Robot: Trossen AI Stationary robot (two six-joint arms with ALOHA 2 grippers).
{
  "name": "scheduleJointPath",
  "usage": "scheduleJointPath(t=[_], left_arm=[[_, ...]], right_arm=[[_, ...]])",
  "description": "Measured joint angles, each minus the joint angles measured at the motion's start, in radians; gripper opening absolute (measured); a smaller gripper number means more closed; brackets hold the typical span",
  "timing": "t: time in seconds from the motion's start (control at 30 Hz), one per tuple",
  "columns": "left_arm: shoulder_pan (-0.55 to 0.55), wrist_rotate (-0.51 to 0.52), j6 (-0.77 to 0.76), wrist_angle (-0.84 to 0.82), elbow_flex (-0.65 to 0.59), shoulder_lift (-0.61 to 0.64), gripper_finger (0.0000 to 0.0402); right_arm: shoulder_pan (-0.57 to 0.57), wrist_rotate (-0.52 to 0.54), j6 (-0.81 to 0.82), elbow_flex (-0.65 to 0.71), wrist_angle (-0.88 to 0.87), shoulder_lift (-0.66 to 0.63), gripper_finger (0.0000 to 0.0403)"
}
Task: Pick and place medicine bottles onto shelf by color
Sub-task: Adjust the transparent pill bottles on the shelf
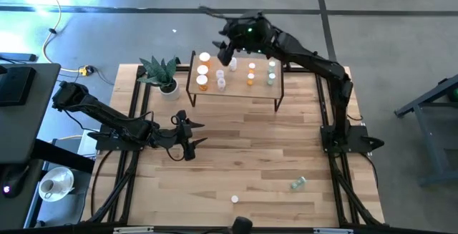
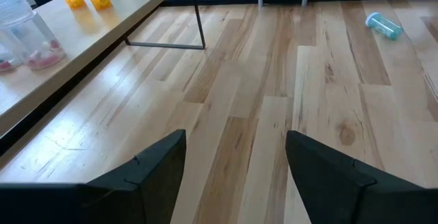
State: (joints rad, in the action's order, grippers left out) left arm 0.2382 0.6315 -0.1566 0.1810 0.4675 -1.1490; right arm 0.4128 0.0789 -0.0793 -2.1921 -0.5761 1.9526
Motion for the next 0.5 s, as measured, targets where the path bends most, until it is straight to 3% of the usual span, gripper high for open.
scheduleJointPath(t=[0.2,0.5], left_arm=[[0.0,0.0,0.0,0.001,0.0,0.0,0.0241],[0.0,0.0,-0.001,-0.002,0.0,0.0,0.0241]], right_arm=[[-0.016,-0.025,0.0,0.002,-0.17,0.081,0.021],[-0.056,-0.014,-0.031,0.003,-0.193,0.184,0.021]])
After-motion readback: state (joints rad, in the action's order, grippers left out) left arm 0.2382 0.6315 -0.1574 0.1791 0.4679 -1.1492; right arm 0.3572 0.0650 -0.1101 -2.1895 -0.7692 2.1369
